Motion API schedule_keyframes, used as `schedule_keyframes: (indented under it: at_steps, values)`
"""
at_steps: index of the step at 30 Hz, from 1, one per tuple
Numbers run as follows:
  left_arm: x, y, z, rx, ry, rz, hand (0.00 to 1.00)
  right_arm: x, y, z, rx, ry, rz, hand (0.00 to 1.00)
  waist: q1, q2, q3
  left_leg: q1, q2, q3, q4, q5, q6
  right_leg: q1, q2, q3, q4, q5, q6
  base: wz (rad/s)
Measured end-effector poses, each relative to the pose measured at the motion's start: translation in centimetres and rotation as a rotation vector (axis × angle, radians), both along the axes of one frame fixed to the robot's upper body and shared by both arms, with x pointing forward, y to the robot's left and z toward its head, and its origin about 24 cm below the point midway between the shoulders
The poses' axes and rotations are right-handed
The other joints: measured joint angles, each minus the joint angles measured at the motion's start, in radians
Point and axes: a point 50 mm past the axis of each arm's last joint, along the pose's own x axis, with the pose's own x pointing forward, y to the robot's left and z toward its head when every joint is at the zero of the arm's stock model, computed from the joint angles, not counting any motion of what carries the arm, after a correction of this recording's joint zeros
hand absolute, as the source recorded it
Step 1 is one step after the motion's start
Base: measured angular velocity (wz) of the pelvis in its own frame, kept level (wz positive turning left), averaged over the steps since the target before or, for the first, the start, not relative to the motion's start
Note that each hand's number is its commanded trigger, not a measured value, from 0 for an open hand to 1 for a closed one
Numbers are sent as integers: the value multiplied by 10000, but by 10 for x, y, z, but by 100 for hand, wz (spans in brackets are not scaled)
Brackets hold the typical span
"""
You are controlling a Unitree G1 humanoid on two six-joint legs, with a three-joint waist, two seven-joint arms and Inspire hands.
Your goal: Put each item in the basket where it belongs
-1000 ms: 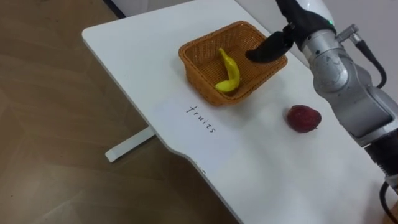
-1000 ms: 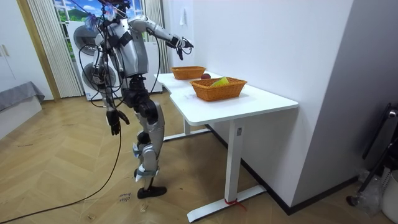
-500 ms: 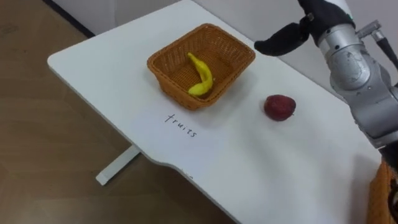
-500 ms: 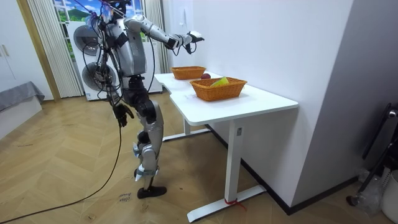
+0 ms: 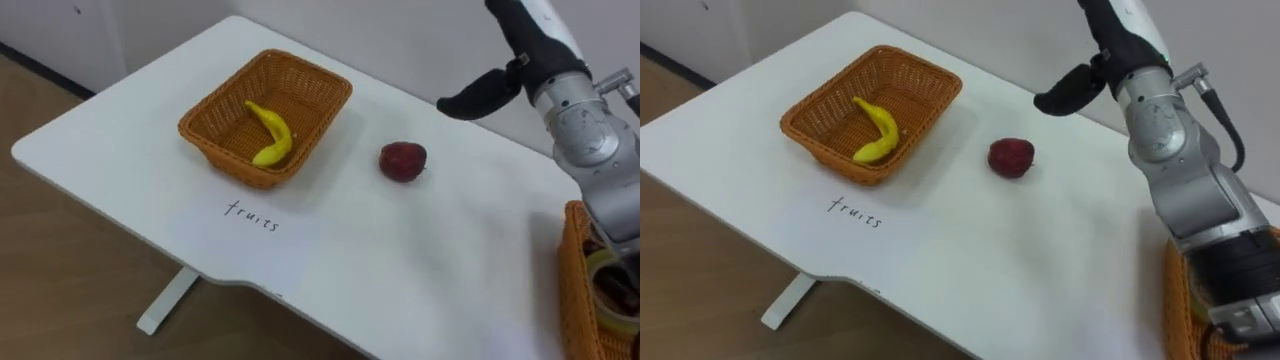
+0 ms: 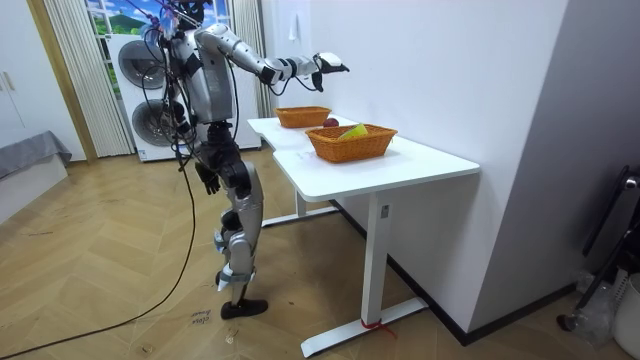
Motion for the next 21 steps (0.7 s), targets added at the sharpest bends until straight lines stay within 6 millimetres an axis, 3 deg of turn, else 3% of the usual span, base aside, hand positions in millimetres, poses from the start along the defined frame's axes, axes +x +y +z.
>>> schedule_keyframes:
  at_steps: [4,12,16,21]
  values:
    - [-2,0,0,-51,85,10,0,-2,-6,-13,-23,682,-198,0,-4,-11,-8,6,2,18,5,1,1,-2,-1,7,0,0,0,0]
    - [-13,2,-1,-85,474,87,0,-4,-8,-18,-36,947,-296,0,93,-58,-52,5,-12,-14,-8,5,-6,18,11,-35,-2,0,0,1]
    - [-24,6,-2,-118,1030,24,0,-17,-14,-44,-25,1825,-430,0,381,-217,-95,164,-1,-16,-79,-4,-6,155,3,-325,7,0,0,2]
    - [-28,5,-3,-309,1177,-175,0,-23,-11,-58,20,2470,-246,0,451,-302,-5,51,-31,-138,108,-36,-12,183,-3,-429,28,-2,3,7]
